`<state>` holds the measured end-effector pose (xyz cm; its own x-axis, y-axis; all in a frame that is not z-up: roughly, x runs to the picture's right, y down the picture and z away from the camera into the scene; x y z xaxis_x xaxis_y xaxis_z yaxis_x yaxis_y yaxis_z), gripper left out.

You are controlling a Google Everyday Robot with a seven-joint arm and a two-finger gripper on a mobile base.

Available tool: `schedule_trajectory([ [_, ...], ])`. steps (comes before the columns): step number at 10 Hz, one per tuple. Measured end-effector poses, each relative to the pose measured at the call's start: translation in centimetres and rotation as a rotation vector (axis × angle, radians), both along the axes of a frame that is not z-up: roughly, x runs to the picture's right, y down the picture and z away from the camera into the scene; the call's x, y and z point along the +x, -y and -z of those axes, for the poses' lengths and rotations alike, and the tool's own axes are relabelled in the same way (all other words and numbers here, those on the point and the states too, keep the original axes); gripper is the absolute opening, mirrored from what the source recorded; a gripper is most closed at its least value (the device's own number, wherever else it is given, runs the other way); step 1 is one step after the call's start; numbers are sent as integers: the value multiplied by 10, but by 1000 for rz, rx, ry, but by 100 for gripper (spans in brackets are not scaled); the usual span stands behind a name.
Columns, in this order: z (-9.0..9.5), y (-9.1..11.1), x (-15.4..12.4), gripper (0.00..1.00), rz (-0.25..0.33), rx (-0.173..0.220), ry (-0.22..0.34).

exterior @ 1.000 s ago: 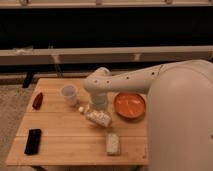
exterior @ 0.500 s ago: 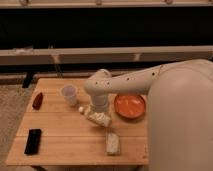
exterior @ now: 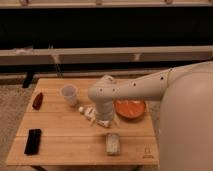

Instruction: Place the white sponge in the ceramic bowl

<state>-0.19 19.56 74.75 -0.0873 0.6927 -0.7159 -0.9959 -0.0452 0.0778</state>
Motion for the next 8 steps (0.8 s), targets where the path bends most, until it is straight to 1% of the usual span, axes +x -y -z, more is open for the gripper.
schedule_trajectory([
  [1,3,-8,3,80,2,-4,1],
  [3,9,-28,19,80,-1,-18,-8],
  [5,9,-38,21,80,-1,-27,5],
  [7,8,-57,31,80,-3,-49,6],
  [8,7,-62,33,80,-4,-54,6],
])
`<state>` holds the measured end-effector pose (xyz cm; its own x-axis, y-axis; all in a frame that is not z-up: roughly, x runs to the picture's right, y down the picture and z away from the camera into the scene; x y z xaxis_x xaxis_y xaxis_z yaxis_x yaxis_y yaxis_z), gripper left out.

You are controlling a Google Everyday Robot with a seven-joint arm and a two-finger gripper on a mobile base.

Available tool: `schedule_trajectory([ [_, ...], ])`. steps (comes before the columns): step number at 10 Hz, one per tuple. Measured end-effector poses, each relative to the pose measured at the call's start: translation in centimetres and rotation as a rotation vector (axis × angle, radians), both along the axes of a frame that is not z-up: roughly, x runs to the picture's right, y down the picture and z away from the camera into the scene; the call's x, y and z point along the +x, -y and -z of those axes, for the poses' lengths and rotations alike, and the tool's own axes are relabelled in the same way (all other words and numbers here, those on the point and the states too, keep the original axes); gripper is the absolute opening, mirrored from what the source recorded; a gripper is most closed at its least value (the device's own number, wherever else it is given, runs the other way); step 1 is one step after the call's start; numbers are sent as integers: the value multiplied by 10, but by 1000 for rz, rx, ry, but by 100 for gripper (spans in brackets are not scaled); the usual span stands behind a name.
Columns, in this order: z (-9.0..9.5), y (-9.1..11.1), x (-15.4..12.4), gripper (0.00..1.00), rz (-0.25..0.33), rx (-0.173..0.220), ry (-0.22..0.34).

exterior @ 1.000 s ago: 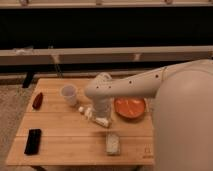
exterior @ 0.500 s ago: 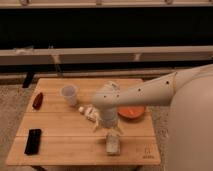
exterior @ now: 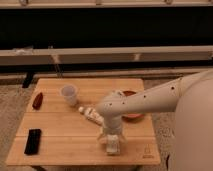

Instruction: Place the white sponge in the ceramic bowl

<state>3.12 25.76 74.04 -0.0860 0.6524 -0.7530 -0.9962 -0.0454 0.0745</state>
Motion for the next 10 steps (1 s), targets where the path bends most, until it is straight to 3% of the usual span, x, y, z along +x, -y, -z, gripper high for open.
schedule_trajectory([
  [10,-40,-22,13,80,-9,-43,-13],
])
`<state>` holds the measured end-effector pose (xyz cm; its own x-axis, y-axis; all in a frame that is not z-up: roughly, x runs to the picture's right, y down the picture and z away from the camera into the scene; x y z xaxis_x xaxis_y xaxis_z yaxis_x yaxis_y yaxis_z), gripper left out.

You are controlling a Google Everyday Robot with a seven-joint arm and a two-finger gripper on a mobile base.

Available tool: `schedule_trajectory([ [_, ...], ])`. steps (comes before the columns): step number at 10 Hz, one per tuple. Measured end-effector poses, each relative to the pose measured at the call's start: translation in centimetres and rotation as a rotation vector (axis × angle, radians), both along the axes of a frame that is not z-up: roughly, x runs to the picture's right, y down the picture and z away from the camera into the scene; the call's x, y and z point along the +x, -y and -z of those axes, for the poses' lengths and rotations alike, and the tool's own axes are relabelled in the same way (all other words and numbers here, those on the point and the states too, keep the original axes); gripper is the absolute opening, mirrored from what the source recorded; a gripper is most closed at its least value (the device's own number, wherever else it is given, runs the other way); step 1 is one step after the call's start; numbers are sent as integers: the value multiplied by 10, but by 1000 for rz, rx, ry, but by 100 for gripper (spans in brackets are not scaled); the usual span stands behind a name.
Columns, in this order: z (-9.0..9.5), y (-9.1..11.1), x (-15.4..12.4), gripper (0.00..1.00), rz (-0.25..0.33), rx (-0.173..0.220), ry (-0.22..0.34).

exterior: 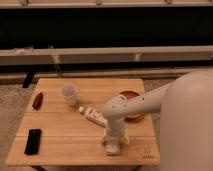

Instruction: Place the white sponge in the ceramic bowl

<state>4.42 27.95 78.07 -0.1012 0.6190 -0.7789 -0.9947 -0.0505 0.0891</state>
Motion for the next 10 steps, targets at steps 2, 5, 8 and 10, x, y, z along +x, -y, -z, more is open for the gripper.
schedule_trajectory([
  [2,-4,-1,1,70,-3,2,0],
  [5,5,12,-1,38,0,7,4],
  [8,2,14,-3,10,1,9,10],
  [10,4,20,-3,0,8,15,18],
])
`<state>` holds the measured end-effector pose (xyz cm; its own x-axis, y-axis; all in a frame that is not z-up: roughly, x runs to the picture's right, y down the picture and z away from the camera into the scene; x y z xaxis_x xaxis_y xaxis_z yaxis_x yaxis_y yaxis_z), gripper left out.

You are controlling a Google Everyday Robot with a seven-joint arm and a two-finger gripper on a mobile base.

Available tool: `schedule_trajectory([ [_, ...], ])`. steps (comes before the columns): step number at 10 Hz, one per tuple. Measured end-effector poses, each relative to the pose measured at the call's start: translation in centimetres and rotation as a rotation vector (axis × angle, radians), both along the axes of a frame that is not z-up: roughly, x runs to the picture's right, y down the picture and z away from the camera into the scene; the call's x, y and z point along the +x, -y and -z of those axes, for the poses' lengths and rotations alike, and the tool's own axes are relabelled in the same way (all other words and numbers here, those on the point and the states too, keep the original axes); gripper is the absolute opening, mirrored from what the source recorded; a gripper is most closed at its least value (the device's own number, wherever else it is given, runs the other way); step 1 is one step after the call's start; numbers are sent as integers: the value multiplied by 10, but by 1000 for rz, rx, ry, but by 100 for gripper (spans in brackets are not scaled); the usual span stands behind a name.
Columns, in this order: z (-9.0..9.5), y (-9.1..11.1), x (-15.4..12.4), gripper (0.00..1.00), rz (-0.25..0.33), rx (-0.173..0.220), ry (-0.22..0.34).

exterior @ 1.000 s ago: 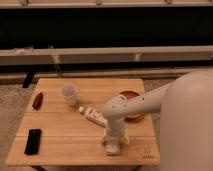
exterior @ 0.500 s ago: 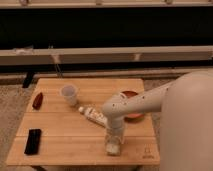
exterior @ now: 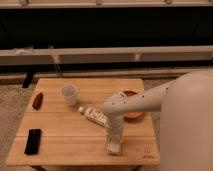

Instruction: Place the white sponge in the ceramic bowl

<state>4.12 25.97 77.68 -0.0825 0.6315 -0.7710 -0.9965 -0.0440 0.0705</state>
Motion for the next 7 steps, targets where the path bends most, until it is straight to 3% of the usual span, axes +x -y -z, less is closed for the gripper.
schedule_trajectory([
  [2,15,19,1,0,8,1,9],
  [5,23,30,-1,0,24,5,26],
  [7,29,50,-6,0,42,8,46],
])
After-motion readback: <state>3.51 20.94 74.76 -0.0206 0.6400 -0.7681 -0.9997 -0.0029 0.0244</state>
